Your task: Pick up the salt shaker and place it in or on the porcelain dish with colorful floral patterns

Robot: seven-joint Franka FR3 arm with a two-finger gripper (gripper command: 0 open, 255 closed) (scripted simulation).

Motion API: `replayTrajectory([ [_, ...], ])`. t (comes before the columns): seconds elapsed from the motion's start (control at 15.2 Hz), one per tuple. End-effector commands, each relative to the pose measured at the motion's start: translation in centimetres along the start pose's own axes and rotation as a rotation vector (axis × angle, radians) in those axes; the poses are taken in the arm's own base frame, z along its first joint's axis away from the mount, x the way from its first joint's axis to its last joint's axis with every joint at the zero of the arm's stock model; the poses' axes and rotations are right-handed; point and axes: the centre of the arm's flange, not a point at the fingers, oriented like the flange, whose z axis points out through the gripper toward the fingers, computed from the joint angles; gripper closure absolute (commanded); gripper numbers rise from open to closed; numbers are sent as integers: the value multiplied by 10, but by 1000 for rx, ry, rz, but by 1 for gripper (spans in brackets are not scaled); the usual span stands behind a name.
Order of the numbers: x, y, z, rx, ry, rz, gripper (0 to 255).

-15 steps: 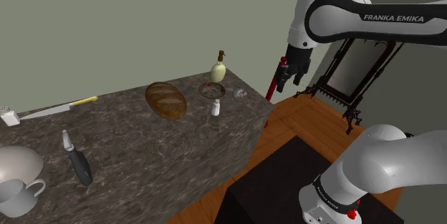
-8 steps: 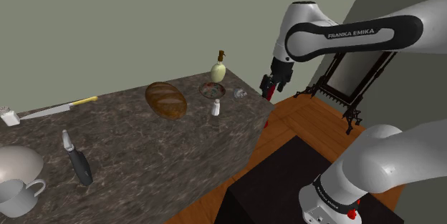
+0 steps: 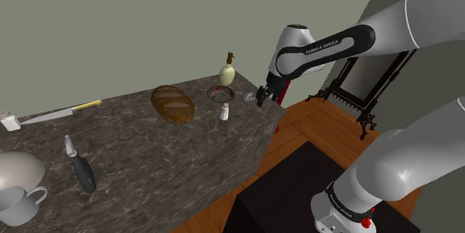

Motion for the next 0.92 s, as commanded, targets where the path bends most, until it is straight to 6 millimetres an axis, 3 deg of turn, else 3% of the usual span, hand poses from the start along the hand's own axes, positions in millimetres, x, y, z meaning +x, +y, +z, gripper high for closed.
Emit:
replayTrajectory([
  [0.0, 17, 2, 17, 11, 21, -5, 0],
  [0.86, 122, 13, 139, 90, 134, -38, 0],
])
